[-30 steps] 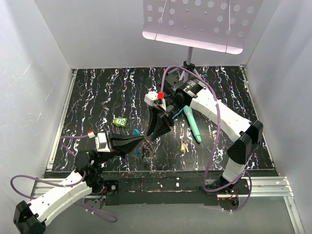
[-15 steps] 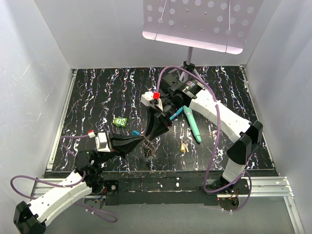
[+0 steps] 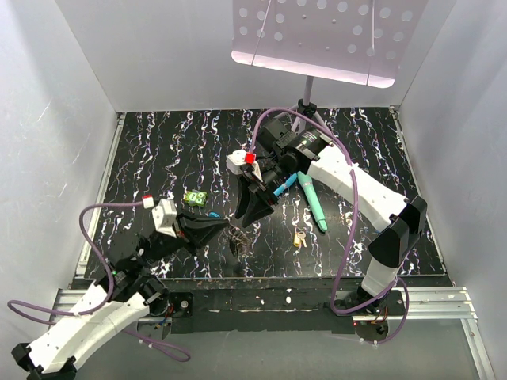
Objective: Put the keys on the keyring
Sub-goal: Adjust the keyring.
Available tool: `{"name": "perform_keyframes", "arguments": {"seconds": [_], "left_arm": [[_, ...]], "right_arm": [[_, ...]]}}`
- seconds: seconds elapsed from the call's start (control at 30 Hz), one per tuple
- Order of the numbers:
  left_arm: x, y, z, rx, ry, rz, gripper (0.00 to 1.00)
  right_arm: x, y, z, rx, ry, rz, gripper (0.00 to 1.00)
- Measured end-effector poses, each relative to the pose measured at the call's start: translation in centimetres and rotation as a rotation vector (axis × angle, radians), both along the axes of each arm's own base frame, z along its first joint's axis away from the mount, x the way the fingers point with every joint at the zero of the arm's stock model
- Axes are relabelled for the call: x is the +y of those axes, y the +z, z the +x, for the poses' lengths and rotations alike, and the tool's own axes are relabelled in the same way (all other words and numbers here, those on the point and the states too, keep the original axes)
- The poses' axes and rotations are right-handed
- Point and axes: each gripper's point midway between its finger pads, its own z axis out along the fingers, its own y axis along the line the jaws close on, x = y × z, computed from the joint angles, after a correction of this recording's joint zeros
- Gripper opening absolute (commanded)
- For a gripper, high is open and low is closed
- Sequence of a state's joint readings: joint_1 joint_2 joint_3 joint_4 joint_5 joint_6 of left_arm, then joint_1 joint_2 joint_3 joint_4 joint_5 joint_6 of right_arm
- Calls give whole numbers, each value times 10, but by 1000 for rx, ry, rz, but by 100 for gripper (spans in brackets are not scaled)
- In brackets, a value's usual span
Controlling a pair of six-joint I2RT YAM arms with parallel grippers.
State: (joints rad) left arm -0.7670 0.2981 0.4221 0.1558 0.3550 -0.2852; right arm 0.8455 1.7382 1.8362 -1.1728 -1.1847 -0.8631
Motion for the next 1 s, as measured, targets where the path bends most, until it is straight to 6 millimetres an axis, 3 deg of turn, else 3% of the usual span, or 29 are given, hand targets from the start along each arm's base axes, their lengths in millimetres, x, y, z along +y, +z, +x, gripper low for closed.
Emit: {"name": "perform_keyframes", "arguments": {"seconds": [0.2, 0.5, 0.8, 1.0], "left_arm": [[-4, 5, 6, 193, 5, 185, 0], [-9, -18, 11, 437, -6, 507, 0], [-17, -17, 12, 514, -64, 605, 0], [-18, -23, 9, 547, -88, 622, 0]], "right_arm": [[1, 3, 3, -28, -8, 5, 44], [2, 7, 4, -40, -10, 16, 44], [7, 7, 6, -18, -14, 33, 44], [10, 9, 7, -4, -16, 43, 31]]}}
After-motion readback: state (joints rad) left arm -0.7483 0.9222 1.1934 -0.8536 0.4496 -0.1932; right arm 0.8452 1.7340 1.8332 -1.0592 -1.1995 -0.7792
